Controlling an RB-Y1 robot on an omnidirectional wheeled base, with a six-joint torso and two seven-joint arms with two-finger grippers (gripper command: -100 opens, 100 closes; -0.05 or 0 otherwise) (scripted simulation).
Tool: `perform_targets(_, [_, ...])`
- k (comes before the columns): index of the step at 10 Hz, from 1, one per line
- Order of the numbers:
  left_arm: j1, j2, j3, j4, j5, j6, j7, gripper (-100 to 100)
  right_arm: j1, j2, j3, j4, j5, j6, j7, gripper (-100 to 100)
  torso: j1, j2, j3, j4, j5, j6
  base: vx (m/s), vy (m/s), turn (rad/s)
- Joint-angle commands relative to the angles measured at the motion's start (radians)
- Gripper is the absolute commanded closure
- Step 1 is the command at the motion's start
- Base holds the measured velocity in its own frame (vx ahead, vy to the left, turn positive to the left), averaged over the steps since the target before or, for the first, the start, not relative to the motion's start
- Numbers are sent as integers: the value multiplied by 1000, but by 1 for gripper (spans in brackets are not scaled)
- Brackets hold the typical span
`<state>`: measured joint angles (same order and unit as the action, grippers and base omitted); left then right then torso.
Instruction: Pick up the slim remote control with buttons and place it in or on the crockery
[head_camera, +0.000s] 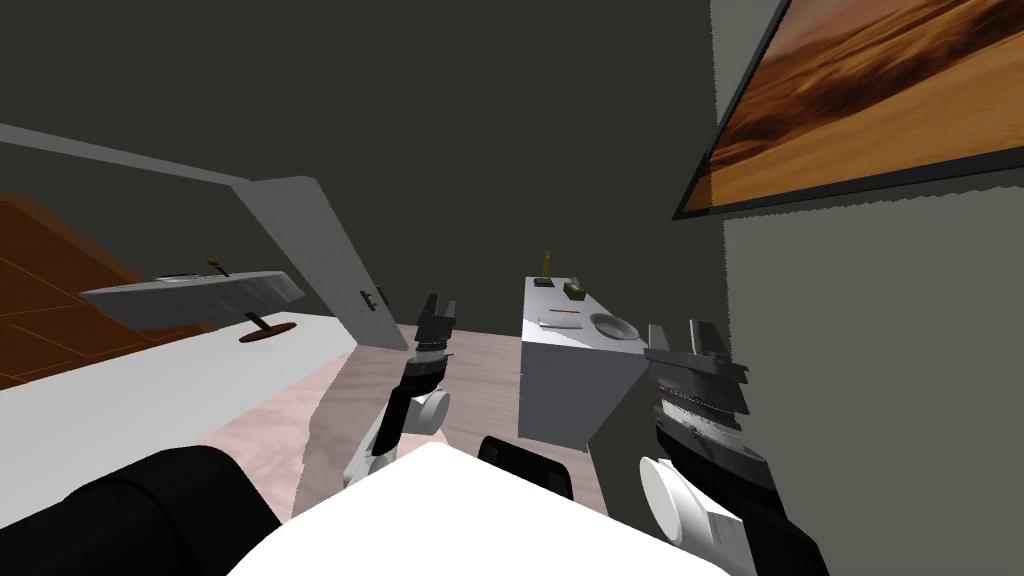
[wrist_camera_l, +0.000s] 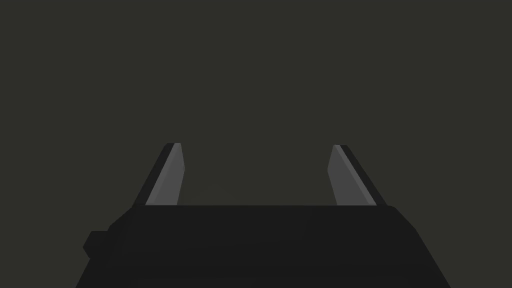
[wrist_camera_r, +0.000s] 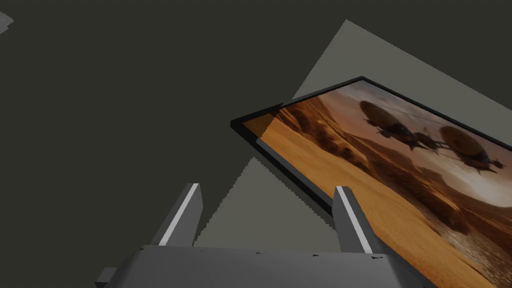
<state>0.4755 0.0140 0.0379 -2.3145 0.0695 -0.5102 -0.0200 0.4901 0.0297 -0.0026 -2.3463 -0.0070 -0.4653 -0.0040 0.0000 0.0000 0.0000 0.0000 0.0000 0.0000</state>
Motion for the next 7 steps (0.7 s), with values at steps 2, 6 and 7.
perform_targets(2, [0,0,0,0,0,0,0,0,-13,-70,20,26,28,-6,24,-100,1,2,1,0,0,0,-54,22,54])
perform_targets(6, [0,0,0,0,0,0,0,0,-45,-176,68,92,91,-22,78,-100,3,10,6,2,1,0,-127,37,73])
perform_targets(7, [0,0,0,0,0,0,0,0,-59,-213,90,122,118,-30,101,-100,3,8,5,2,1,0,-104,60,69])
